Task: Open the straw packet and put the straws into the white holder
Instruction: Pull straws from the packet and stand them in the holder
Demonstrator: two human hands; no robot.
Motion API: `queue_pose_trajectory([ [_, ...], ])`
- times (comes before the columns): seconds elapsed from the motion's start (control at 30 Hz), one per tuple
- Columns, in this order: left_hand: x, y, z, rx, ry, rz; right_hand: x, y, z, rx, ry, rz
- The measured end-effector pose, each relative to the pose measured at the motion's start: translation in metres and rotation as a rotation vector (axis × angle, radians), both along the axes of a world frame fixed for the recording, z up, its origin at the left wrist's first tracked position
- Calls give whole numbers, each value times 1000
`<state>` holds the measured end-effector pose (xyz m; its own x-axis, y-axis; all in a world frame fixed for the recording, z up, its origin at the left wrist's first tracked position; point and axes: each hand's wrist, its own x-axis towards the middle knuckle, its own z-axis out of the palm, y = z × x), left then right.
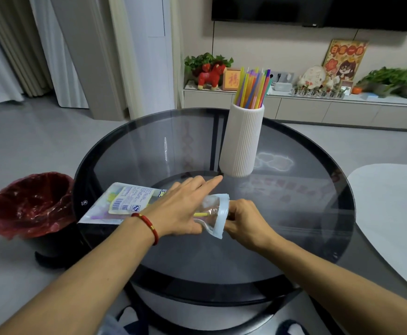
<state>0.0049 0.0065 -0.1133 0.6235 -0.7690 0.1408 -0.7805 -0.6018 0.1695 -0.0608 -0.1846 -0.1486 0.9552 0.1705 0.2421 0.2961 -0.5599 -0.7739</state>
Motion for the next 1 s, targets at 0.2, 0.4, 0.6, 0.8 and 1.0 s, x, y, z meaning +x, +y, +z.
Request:
queue_pose_trajectory([
  [0.2, 11, 17, -1, 36, 12, 96, -3, -47, 10, -45, 44, -108],
  [0.4, 14, 19, -4, 75, 50, 84, -15, -69, 10, -146, 118, -173],
  [0.6, 10, 9, -2, 52, 34, 74, -9, -34, 4, -795, -87, -62],
  [0.8, 10, 22, -1, 270, 65, 212, -18, -68, 25, -833, -32, -50],
  [1.0, 1, 12, 2, 148, 74, 148, -42, -96, 58, -1018, -104, -130],
])
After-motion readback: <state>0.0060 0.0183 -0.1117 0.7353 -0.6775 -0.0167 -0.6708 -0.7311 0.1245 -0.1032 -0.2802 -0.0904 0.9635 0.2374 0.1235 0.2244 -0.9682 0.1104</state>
